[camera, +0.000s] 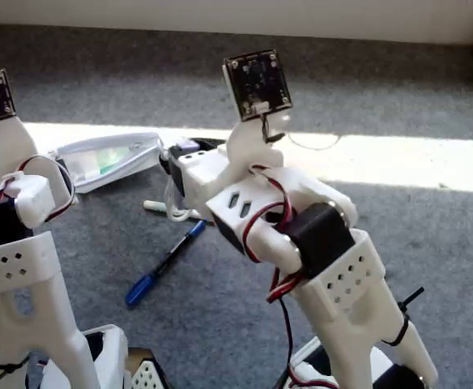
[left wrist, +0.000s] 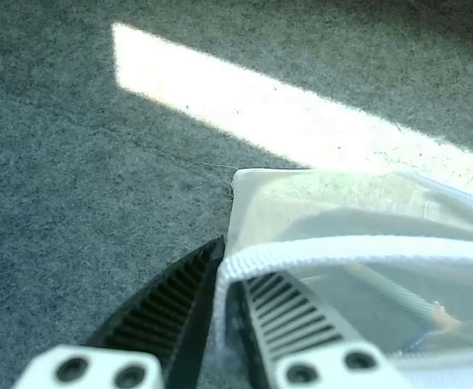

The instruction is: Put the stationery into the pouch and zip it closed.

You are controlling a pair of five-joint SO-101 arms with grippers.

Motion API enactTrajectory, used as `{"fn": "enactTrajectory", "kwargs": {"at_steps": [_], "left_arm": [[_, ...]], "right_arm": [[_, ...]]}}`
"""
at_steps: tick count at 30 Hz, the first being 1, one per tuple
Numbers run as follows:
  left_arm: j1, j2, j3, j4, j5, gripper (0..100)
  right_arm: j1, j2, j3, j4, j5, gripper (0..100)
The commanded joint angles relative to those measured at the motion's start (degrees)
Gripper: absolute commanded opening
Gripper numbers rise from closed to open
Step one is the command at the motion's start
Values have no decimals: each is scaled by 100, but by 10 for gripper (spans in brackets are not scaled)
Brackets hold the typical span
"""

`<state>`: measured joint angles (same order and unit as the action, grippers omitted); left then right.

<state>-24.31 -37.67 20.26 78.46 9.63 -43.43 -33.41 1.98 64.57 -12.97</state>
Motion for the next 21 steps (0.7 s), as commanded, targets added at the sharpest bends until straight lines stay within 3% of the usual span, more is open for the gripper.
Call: {"fn": "enactTrajectory", "kwargs": {"at_steps": [1, 11, 21], "left_arm": [[92, 4, -4, -9, 35, 6], [92, 4, -4, -9, 26, 6], [92, 4, -4, -9, 26, 6]], "right_arm": [[-303, -426, -338, -787, 308, 4], [-611, -505, -224, -2246, 571, 4], [-611, -567, 1666, -5235, 589, 4]]}}
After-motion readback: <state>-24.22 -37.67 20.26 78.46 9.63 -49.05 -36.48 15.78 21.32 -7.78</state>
